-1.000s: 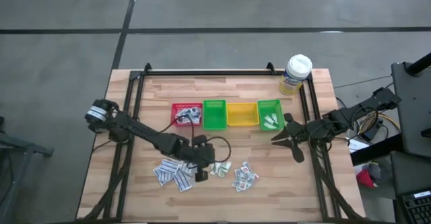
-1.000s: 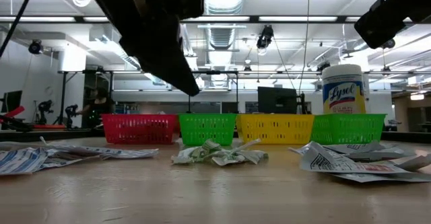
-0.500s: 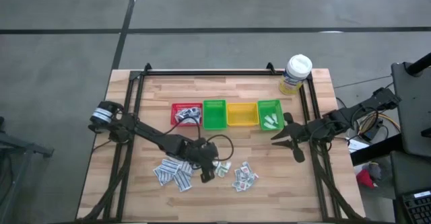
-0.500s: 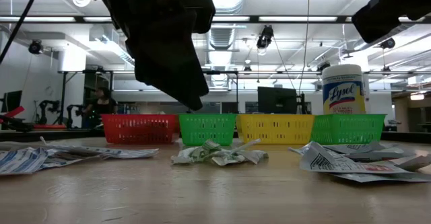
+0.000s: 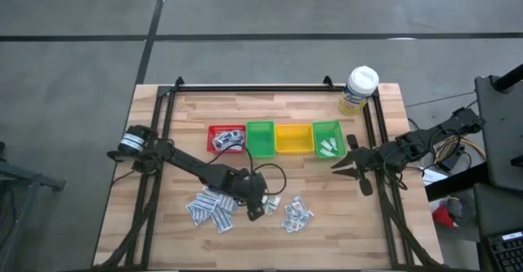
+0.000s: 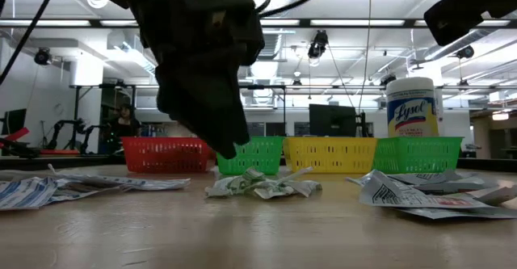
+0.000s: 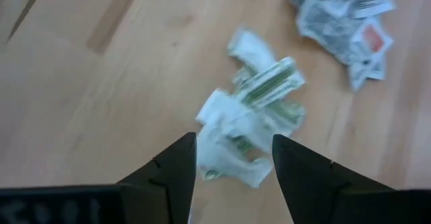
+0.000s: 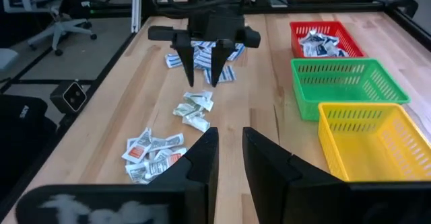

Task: Pick & Place First Aid Supplies
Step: Put the green bandage into the right green basket

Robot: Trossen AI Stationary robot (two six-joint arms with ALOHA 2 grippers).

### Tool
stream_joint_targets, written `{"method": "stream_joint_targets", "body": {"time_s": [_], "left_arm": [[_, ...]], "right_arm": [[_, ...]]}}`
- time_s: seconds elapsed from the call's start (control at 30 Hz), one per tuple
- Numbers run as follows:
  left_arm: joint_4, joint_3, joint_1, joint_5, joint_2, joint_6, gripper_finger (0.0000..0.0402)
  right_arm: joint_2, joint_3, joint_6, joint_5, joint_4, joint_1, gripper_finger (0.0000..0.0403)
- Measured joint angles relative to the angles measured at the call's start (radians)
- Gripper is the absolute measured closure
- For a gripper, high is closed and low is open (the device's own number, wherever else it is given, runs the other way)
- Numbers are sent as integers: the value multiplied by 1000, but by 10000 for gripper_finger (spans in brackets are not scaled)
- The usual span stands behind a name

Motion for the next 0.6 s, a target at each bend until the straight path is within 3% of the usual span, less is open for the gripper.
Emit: {"method": "stream_joint_targets", "body": {"time_s": [0.3, 0.6], "left_arm": [[-45, 2, 29, 0, 9, -121, 213], [-50, 2, 39, 0, 17, -91, 213]], "right_arm": [[0, 0, -4, -20, 0, 0, 325], [0, -1, -6, -23, 0, 0, 316]]}}
